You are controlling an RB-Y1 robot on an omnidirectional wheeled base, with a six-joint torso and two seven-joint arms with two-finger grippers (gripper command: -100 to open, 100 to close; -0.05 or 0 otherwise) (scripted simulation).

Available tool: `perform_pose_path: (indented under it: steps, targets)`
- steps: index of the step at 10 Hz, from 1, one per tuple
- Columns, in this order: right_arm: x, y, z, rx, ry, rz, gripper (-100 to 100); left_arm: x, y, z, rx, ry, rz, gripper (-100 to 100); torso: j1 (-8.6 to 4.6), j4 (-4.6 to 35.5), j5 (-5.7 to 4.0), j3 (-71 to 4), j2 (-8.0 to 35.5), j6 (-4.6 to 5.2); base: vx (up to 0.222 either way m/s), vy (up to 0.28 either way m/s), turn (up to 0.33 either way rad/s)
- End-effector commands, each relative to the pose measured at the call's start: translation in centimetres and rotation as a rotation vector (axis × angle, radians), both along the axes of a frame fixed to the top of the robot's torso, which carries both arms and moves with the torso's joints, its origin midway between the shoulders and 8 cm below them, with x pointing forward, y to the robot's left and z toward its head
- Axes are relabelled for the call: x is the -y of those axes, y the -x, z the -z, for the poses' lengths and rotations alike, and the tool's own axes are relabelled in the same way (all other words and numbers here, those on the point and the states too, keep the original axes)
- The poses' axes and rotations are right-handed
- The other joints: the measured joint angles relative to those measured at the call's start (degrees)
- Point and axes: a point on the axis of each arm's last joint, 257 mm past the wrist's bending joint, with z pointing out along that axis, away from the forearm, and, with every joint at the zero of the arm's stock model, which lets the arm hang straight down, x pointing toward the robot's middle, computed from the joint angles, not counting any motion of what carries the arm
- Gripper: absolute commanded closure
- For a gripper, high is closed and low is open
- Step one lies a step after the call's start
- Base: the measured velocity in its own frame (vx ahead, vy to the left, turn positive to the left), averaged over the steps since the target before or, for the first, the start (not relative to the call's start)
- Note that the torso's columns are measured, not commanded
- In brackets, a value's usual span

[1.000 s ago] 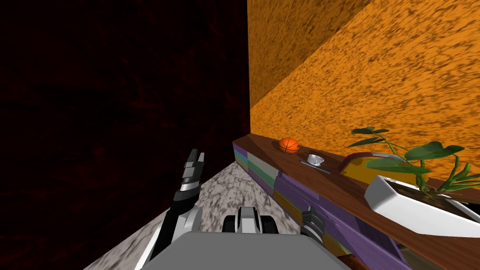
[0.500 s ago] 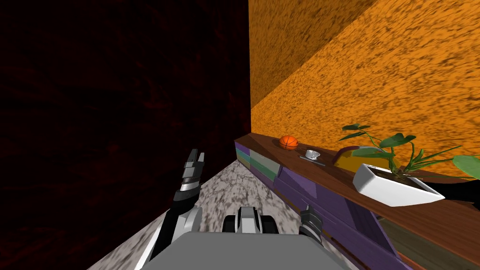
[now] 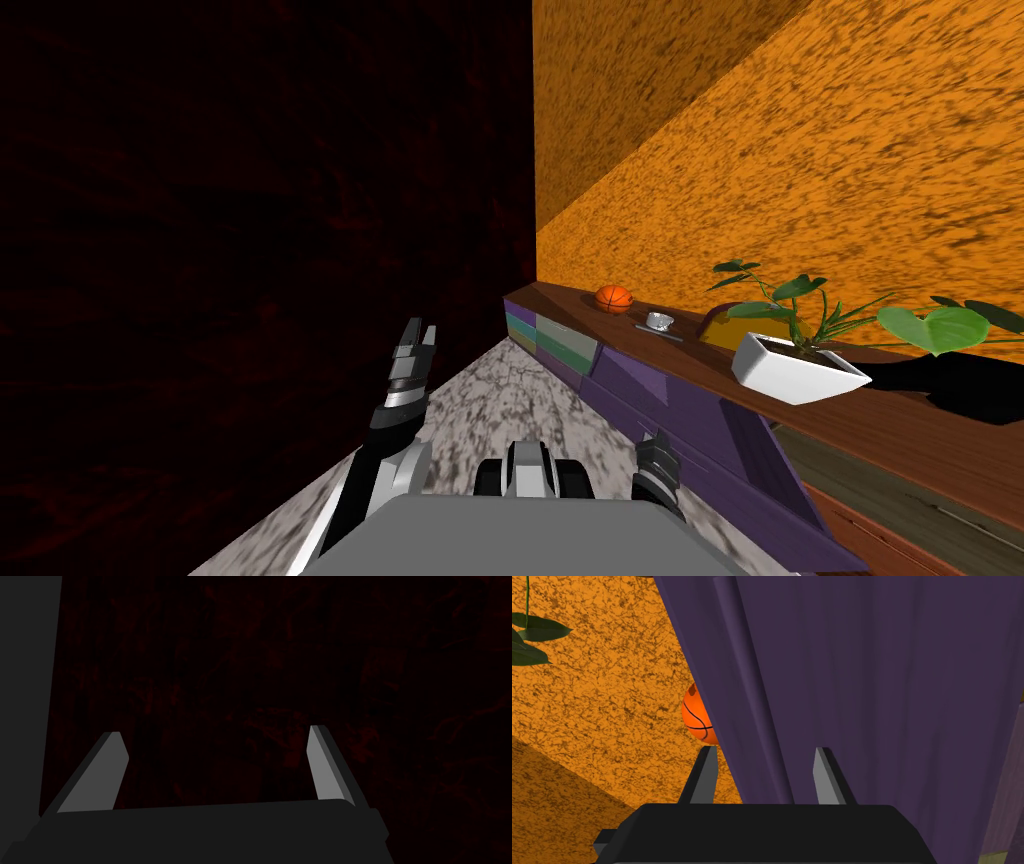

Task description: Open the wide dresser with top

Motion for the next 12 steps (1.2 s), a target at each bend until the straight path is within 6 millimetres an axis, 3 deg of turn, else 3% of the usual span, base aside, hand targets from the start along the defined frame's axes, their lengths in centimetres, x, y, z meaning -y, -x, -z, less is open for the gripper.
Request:
perform_pose_path:
  steps: [1, 2, 10, 11, 12]
  targets:
    - [1.5, -2.2, -0.8, -0.006, -0.002, 0.0, -100, 0.0, 0.0, 0.0, 0.0, 0.0, 0.0, 0, -0.25, -0.1, -0.18, -0.1, -0.2, -0.01, -0.073, 0.035, 0.001]
    - [1.5, -2.2, -0.8, -0.006, -0.002, 0.0, -100, 0.0, 0.0, 0.0, 0.0, 0.0, 0.0, 0, -0.34, -0.1, -0.17, -0.1, -0.3, -0.01, -0.047, 0.015, -0.002]
    - [6.0, -10.3, -4.8, -0.001, -0.012, -0.01, -100, 0.0, 0.0, 0.0, 0.0, 0.0, 0.0, 0, 0.08, 0.1, 0.02, 0.0, 0.0, -0.09, -0.088, 0.052, -0.004]
    - [5.5, -9.1, -4.0, -0.011, -0.014, -0.007, -100, 0.0, 0.0, 0.0, 0.0, 0.0, 0.0, 0, 0.25, 0.1, 0.13, 0.1, 0.1, -0.05, -0.039, 0.027, 0.003]
    - [5.4, -9.1, -3.8, -0.016, -0.018, -0.01, 0, 0.0, 0.0, 0.0, 0.0, 0.0, 0.0, 0, 0.18, 0.1, 0.1, 0.0, 0.0, 0.0, -0.006, 0.005, 0.003]
